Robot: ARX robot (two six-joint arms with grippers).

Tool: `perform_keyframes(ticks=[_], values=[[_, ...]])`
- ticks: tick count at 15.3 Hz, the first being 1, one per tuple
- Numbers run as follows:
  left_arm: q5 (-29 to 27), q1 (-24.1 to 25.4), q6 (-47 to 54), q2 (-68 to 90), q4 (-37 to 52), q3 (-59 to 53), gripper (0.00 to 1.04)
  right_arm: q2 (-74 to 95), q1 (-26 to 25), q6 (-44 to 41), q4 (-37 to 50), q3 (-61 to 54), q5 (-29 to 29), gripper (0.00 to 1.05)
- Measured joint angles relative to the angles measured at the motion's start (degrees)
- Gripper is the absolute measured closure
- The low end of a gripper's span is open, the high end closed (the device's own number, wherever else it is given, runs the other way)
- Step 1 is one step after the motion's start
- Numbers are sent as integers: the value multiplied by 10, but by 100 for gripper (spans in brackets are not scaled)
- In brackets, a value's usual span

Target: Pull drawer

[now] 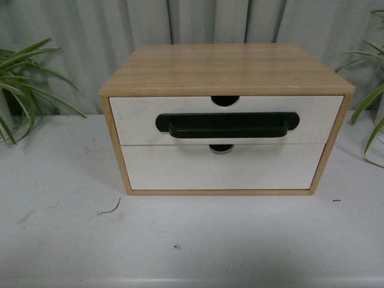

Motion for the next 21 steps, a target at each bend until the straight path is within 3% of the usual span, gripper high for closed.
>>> perform_keyframes(ticks=[21], values=[[0, 0, 0, 0, 0, 0, 7, 0, 0, 0, 0, 0, 0, 6]])
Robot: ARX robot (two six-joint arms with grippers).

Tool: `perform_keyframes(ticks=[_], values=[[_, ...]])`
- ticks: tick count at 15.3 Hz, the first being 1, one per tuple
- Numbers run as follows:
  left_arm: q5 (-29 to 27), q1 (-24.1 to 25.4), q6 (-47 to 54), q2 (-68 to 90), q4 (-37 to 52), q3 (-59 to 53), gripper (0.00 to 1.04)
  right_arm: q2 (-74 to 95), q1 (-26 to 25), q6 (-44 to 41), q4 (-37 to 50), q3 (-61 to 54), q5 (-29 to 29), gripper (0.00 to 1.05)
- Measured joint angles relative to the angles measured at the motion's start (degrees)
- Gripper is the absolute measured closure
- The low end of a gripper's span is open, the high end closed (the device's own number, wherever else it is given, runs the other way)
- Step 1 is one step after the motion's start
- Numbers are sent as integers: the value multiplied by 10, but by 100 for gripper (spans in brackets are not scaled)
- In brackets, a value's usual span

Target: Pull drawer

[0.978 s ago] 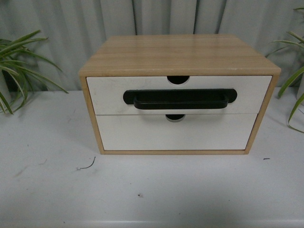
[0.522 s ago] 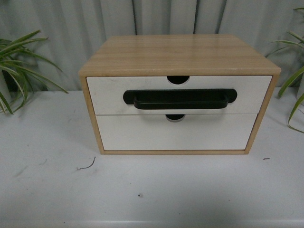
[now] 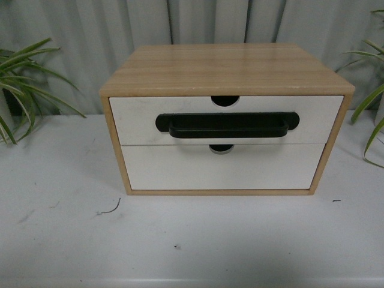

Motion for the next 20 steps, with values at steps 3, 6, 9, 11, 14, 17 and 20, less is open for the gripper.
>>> perform_keyframes(ticks=[3, 6, 9, 11, 14, 17, 20], values=[[-60, -23, -24, 14, -54, 16, 7, 4, -2, 5, -16, 3, -7, 6], [-236, -58, -148, 173, 15, 55, 7, 216, -7, 45, 111, 49, -39, 6], [-180, -36, -159, 370, 201, 102, 7, 467, 8, 28, 320, 138, -37, 6], [-136, -22, -158, 538, 312, 175, 7, 620, 19, 9, 379, 228, -33, 6], [-101, -42, -133, 739, 333, 324, 7, 789, 44, -51, 366, 394, -24, 6], [2, -111, -14, 823, 287, 443, 7, 841, 64, -197, 358, 494, -116, 6], [101, -180, 190, 830, 149, 514, 7, 862, 57, -453, 252, 497, -250, 6]])
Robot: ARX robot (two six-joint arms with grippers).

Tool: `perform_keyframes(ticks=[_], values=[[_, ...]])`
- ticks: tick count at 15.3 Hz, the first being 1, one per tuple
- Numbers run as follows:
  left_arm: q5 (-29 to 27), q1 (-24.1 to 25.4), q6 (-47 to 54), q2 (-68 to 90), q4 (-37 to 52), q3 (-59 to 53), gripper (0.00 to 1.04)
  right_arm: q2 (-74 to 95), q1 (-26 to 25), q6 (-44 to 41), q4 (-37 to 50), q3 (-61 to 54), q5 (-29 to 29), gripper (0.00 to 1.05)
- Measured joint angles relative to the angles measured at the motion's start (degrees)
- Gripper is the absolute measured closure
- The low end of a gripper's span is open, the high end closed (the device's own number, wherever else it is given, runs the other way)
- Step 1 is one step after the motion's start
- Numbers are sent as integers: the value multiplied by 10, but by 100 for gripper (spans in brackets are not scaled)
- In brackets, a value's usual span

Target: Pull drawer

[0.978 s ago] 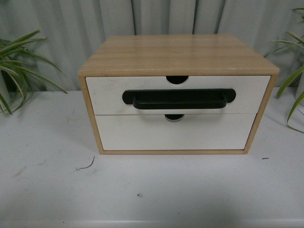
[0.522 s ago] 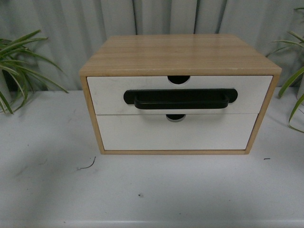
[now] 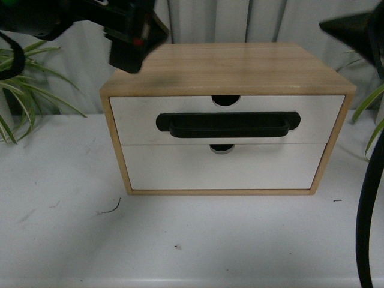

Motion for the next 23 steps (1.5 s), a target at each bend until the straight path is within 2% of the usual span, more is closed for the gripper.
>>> perform_keyframes(ticks=[2, 5, 7, 12, 16, 19, 23], values=[[33, -32, 126, 20, -109, 38, 7, 10, -13, -168, -90, 9, -46, 6], [39, -63, 255, 68, -226, 93, 7, 37, -26, -421, -194, 21, -50, 6], [33, -72, 295, 104, -249, 128, 7, 54, -27, -506, -242, 35, -48, 6], [31, -76, 305, 134, -253, 153, 7, 66, -19, -529, -259, 53, -40, 6], [42, -81, 311, 171, -259, 160, 7, 107, 6, -540, -279, 71, -29, 6], [41, -84, 315, 227, -242, 174, 7, 148, 47, -544, -289, 88, -20, 6], [30, -80, 315, 236, -231, 185, 7, 166, 56, -545, -276, 101, -15, 6]])
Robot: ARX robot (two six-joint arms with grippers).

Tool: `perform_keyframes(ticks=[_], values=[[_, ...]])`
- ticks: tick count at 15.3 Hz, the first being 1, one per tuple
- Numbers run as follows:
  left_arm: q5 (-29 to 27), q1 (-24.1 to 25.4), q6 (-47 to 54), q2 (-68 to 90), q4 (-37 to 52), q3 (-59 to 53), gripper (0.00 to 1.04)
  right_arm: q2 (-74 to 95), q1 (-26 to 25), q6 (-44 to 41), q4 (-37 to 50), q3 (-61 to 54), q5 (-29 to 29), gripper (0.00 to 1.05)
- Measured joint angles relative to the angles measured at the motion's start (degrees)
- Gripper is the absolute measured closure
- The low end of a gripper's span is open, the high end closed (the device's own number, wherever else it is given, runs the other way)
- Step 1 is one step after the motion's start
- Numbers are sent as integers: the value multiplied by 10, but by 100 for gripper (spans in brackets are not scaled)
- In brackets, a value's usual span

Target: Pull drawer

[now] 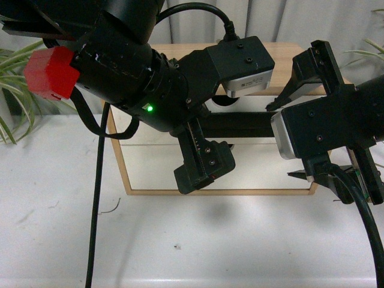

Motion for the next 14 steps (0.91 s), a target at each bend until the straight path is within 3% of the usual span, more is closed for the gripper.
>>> perform_keyframes(ticks=[14], values=[[4, 11, -3, 27, 21, -10, 7, 50, 23, 8, 30, 11, 10, 6]])
